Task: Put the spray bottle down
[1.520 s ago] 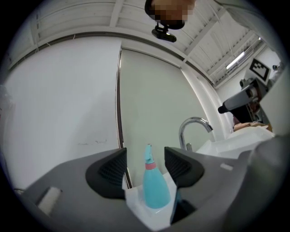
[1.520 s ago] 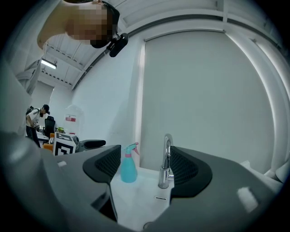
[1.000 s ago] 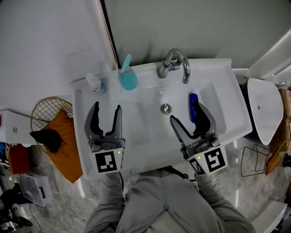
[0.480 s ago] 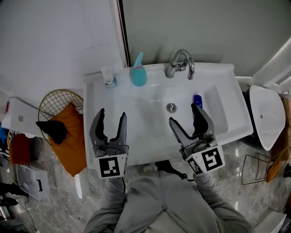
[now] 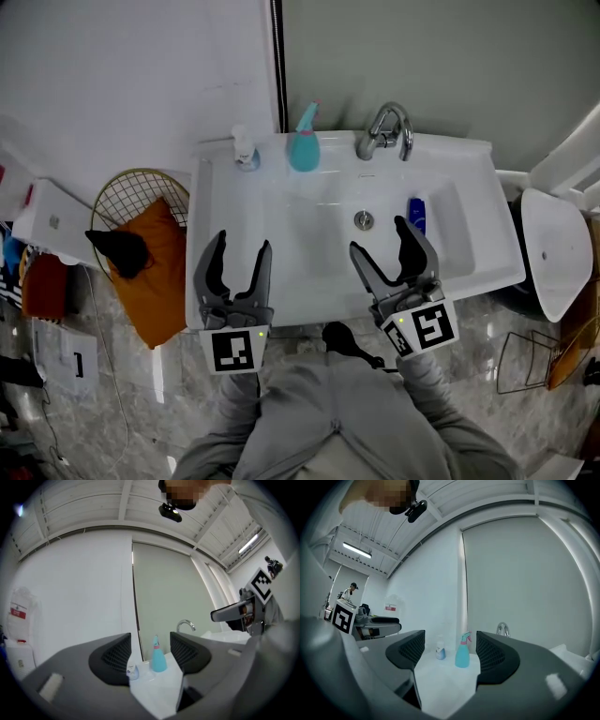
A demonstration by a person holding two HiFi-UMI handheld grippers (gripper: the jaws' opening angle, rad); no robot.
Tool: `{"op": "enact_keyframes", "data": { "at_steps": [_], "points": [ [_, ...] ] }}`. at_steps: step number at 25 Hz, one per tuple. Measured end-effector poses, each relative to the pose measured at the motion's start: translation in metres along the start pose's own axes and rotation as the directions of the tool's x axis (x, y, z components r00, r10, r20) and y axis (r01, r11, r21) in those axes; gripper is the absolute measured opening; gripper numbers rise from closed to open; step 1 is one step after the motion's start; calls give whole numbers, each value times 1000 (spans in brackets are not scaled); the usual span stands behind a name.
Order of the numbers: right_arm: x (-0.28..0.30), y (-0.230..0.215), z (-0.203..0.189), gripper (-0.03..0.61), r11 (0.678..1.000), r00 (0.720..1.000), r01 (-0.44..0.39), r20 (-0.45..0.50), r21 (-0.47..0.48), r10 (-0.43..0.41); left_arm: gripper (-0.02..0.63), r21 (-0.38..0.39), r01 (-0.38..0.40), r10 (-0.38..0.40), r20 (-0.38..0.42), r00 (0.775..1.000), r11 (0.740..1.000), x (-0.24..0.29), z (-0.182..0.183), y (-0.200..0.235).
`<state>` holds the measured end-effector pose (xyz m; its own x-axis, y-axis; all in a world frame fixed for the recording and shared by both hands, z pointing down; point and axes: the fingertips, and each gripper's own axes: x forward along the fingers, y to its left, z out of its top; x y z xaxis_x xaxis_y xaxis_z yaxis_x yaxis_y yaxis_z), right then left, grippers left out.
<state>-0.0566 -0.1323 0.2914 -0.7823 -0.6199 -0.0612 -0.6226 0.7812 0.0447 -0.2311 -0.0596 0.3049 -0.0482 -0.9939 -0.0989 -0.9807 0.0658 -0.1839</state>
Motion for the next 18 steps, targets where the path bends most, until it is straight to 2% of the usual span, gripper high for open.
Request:
{"op": "enact_keyframes", "data": {
  "at_steps": [18],
  "points": [
    [-5,14,-1,333,1000,1000,-14,-10,1,14,279,17,-11,11,12,1000,1000,-17,7,5]
  ]
}}
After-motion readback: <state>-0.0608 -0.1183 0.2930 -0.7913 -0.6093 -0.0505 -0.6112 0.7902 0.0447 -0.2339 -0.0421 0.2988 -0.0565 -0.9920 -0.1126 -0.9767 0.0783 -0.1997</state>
